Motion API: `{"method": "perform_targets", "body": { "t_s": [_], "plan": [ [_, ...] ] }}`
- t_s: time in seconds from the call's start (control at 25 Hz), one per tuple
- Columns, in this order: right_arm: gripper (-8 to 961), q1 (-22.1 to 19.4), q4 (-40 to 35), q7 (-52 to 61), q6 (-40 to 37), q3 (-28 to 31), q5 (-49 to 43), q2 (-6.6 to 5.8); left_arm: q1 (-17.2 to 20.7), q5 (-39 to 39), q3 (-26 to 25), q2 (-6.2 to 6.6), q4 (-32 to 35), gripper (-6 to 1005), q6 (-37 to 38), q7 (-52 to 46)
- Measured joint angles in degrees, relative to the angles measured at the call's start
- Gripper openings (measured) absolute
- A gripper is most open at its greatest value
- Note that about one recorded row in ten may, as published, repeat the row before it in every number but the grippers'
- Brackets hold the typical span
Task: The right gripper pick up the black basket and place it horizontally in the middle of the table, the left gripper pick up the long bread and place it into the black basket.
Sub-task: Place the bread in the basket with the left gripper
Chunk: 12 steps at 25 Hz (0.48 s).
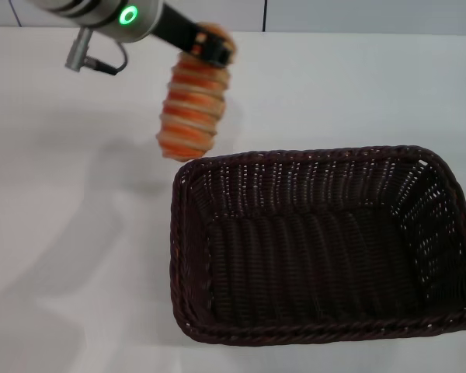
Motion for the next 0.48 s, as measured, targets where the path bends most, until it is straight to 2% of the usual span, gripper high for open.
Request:
{"method": "perform_targets", "body": {
  "t_s": [0.04,0.12,0.28,0.36,0.4,0.44,0.48],
  "plan": [
    [325,0.1,-0.1,-0.3,0.0,0.0,0.0,0.0,0.0,0.0,0.0,0.0,0.0,478,0.0,0.0],
    [325,0.4,-0.3,-1.0,0.1,0.2,0.0,0.02,-0.9,-2.1,0.8,-0.12,-5.1,467,-4.5,1.8],
    [325,0.7,-0.9,-2.5,0.3,0.6,0.0,0.15,-1.1,-6.8,3.2,-0.17,-12.7,437,-8.4,2.5],
    [325,0.9,-0.9,-2.6,0.4,0.6,0.0,0.17,-0.7,-10.5,3.9,-0.19,-13.7,418,-8.5,2.7],
    [325,0.9,-0.9,-2.6,0.5,0.6,0.0,0.19,0.1,-15.8,4.2,-0.22,-12.6,409,-7.5,4.1],
    [325,1.0,-0.9,-2.6,0.5,0.6,0.0,0.21,0.1,-15.8,4.2,-0.22,-12.6,400,-7.5,4.1],
    [326,1.0,-0.9,-2.6,0.5,0.7,0.0,0.24,0.5,-19.1,4.3,-0.23,-11.6,391,-6.8,5.3]
  ]
}}
